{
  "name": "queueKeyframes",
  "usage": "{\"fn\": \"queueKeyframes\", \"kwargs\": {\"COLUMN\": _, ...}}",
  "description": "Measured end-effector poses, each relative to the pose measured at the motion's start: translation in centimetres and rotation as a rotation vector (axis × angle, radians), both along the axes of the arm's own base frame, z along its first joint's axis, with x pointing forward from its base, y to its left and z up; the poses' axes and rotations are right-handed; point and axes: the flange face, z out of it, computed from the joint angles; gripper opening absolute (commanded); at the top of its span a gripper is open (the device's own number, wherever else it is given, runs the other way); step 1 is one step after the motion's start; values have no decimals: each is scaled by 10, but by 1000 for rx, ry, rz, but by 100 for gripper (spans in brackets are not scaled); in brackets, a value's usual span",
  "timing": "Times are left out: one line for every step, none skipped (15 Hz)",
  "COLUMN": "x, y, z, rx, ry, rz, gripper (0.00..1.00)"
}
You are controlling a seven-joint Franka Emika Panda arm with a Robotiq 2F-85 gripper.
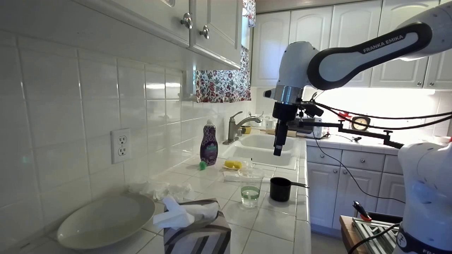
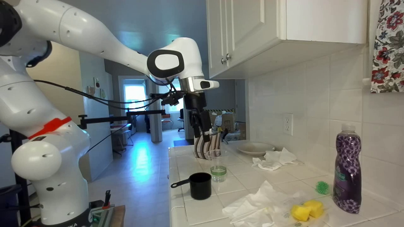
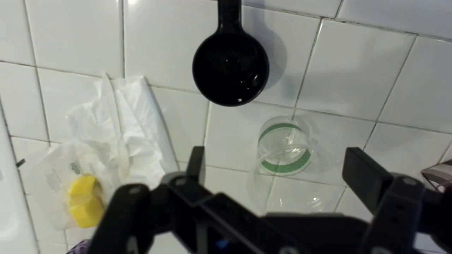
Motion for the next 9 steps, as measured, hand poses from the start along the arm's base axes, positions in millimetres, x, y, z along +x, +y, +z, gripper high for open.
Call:
{"fn": "queueKeyframes", "kwargs": {"x": 3, "y": -5, "z": 0, "rx": 0, "ry": -2, "rz": 0, "gripper": 100}}
{"fn": "queueKeyframes", "kwargs": {"x": 7, "y": -8, "z": 0, "rx": 0, "ry": -3, "rz": 1, "gripper": 100}}
{"fn": "queueKeyframes", "kwargs": {"x": 11, "y": -12, "z": -2, "rx": -1, "ry": -4, "rz": 7, "gripper": 100}}
{"fn": "queueKeyframes", "kwargs": {"x": 15, "y": -15, "z": -4, "rx": -1, "ry": -2, "rz": 15, "gripper": 100}}
{"fn": "queueKeyframes", "kwargs": {"x": 21, "y": -18, "z": -7, "rx": -2, "ry": -4, "rz": 19, "gripper": 100}}
{"fn": "queueKeyframes", "kwargs": {"x": 26, "y": -21, "z": -11, "rx": 2, "ry": -3, "rz": 22, "gripper": 100}}
{"fn": "queueKeyframes", "kwargs": {"x": 28, "y": -22, "z": -14, "rx": 2, "ry": 2, "rz": 22, "gripper": 100}}
{"fn": "queueKeyframes", "kwargs": {"x": 29, "y": -22, "z": -16, "rx": 2, "ry": 6, "rz": 22, "gripper": 100}}
{"fn": "queueKeyframes", "kwargs": {"x": 29, "y": -21, "z": -15, "rx": 1, "ry": 5, "rz": 24, "gripper": 100}}
